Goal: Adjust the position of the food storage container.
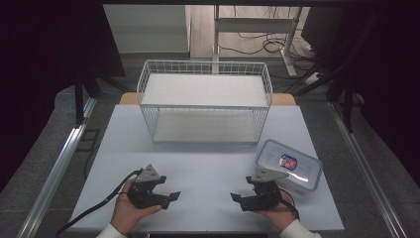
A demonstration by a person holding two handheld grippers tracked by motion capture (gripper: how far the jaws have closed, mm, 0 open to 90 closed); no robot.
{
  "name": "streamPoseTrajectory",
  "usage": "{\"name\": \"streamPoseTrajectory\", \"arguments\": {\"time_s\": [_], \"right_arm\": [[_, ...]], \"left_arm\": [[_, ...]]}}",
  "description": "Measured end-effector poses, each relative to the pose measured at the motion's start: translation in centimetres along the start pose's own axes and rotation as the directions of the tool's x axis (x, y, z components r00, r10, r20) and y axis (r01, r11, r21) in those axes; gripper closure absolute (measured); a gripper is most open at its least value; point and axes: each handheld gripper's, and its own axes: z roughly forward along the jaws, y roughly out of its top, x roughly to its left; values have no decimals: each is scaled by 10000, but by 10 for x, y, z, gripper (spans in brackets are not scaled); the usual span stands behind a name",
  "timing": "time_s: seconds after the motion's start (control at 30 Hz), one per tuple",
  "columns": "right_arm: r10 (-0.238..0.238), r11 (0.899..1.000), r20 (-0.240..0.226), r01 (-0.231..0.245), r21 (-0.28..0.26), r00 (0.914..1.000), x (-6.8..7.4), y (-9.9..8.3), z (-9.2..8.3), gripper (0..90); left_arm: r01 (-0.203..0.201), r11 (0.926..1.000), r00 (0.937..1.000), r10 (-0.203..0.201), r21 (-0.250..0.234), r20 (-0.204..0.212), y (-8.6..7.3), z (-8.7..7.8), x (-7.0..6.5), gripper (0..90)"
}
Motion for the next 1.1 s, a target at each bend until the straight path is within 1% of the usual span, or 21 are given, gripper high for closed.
{"name": "streamPoseTrajectory", "arguments": {"time_s": [0.07, 0.17, 0.23, 0.4, 0.43, 0.47, 0.5, 0.6, 0.7, 0.73, 0.8, 0.87, 0.9, 0.93, 0.97, 1.03, 1.07, 1.1], "right_arm": [[-53, 10000, 31, 54, -40, 10000, 0, 0, -2, 182], [-4, 9999, 36, 4, -169, 10000, -1, 2, -5, 182], [-21, 9997, 36, 22, -228, 10000, -1, 5, -6, 182], [34, 9999, 0, -34, -148, 10000, 0, 5, -6, 184], [130, 9998, -12, -130, -120, 9999, 2, 5, -7, 188], [130, 9998, -12, -130, -120, 9999, 2, 5, -7, 188], [175, 9998, 9, -175, -121, 9998, 2, 4, -8, 189], [170, 9999, 67, -169, -33, 9998, 2, 1, -10, 190], [182, 9998, 102, -181, -84, 9998, 1, 1, -12, 192], [180, 9998, 119, -178, -121, 9998, 0, 5, -12, 194], [115, 9999, 173, -113, -127, 9998, -1, 7, -11, 195], [93, 9999, 210, -91, -104, 9997, -2, 7, -10, 196], [87, 10000, 224, -88, 17, 9997, -4, 6, -8, 204], [87, 10000, 224, -88, 17, 9997, -4, 6, -8, 204], [135, 9998, 216, -139, 170, 9997, -5, 5, -6, 211], [133, 9997, 227, -138, 197, 9997, -6, 5, -6, 215], [133, 9997, 227, -138, 197, 9997, -6, 5, -6, 215], [113, 9997, 269, -119, 202, 9996, -5, 7, -7, 219]], "left_arm": [[3, 10000, 10000, -3, -1, -31, 0, -1, -1, 239], [-15, 10000, 10000, 15, -38, -18, -1, -2, -2, 238], [-98, 10000, 9999, 98, -13, -45, -1, -3, -2, 238], [-92, 9999, 10000, 91, -45, -35, -2, -4, -1, 238], [99, 9998, 9999, -97, -186, 104, -1, -3, 0, 238], [99, 9998, 9999, -97, -186, 104, -1, -3, 0, 240], [257, 9992, 9994, -250, -294, 252, 1, -2, 2, 241], [408, 9984, 9986, -394, -385, 345, 3, -2, 5, 241], [302, 9990, 9993, -294, -344, 230, 3, -2, 5, 241], [151, 9996, 9997, -146, -252, 174, 2, -1, 5, 241], [38, 9998, 9998, -34, -204, 177, 2, 0, 6, 241], [70, 9998, 9998, -66, -211, 192, 2, 0, 7, 242], [72, 9998, 9997, -68, -193, 219, 3, 1, 8, 242], [72, 9998, 9997, -68, -193, 219, 3, 1, 8, 242], [-31, 10000, 9999, 31, -83, 98, 2, 2, 8, 242], [-217, 9998, 9998, 217, 46, -22, 0, 2, 6, 242], [-217, 9998, 9998, 217, 46, -22, 0, 2, 6, 242], [-130, 9999, 9999, 130, -61, 28, 1, 1, 5, 242]]}}
